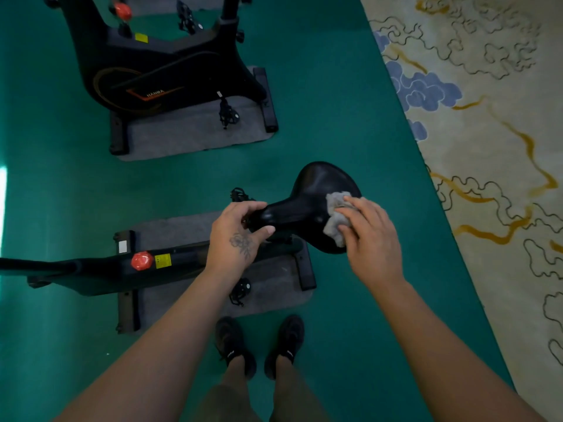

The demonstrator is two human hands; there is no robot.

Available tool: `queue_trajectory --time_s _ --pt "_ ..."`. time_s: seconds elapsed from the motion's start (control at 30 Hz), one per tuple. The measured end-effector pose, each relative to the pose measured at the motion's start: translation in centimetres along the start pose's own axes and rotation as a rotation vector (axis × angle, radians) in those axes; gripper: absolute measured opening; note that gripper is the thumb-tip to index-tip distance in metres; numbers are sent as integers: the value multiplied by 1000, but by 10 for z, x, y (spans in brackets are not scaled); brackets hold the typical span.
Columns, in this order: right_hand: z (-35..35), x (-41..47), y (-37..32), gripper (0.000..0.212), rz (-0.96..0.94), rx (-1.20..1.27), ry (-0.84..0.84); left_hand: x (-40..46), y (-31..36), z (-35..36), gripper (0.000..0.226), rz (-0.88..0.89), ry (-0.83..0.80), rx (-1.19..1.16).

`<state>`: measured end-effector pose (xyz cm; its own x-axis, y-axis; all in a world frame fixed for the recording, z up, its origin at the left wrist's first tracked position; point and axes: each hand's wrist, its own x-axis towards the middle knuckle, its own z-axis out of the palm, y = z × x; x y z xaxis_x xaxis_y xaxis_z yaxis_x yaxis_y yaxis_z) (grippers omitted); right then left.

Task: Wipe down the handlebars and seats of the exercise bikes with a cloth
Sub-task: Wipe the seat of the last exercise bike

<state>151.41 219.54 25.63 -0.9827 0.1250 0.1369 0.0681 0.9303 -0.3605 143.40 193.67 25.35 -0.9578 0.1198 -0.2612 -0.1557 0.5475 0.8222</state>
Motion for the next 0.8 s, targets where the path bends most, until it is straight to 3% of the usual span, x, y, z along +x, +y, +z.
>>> queue_trajectory --time_s 0.1,0.17,0.27,0.4,0.5,0.8 --pt "-7 6 4 23 148 105 65 2 -1 0 47 -8 -4 -13" --pt "-9 17 -1 26 131 127 88 2 -1 1 47 -7 7 -28" --pt "-5 47 -20 28 -102 149 4 1 -1 1 47 0 21 -32" --pt "14 73 -46 36 -366 92 -241 1 0 2 47 10 25 -32" --pt "19 77 -49 39 -345 82 -291 1 0 1 48 6 22 -32" --pt "15 92 -18 30 -258 -100 -202 3 5 -2 47 -49 10 -18"
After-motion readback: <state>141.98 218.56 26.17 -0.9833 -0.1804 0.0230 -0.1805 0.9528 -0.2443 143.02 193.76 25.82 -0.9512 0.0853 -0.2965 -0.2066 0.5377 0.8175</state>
